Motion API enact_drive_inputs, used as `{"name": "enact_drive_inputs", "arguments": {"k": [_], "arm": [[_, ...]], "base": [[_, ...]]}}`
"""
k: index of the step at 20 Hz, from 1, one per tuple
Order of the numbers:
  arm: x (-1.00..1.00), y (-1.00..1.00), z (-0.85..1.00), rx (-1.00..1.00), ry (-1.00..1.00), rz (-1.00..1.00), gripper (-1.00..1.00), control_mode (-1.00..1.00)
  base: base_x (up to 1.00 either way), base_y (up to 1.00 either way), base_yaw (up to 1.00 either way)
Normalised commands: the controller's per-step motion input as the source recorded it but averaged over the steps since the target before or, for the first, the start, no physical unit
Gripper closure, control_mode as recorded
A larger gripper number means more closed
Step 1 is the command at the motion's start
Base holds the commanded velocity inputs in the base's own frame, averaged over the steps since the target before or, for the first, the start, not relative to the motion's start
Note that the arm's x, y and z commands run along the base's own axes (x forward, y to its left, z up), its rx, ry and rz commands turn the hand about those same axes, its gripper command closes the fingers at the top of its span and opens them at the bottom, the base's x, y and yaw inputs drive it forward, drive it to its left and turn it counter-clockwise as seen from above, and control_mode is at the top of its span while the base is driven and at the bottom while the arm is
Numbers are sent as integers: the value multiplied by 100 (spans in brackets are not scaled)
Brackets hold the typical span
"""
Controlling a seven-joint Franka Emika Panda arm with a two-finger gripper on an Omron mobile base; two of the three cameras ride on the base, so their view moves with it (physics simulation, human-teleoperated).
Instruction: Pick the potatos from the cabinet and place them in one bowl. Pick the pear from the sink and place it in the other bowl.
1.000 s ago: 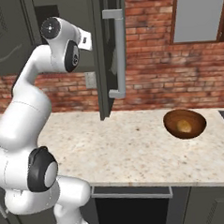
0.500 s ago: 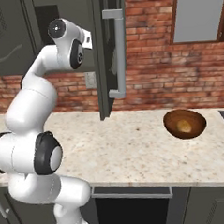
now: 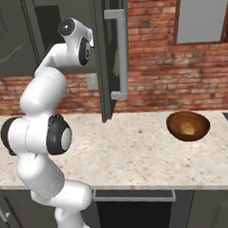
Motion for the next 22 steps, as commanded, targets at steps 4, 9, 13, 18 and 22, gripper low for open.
{"name": "enact_drive_inputs", "arguments": {"k": [4, 9, 13, 18, 22], "arm": [[62, 0, -4, 0, 1, 0, -100, -100], [48, -3, -8, 0, 0, 0, -100, -100], [16, -9, -6, 0, 0, 0, -100, -100], [15, -8, -9, -1, 0, 0, -100, -100], [17, -4, -23, -2, 0, 0, -100, -100]], "base": [[0, 0, 0], [0, 0, 0], [0, 0, 0], [0, 0, 0], [0, 0, 0]]}}
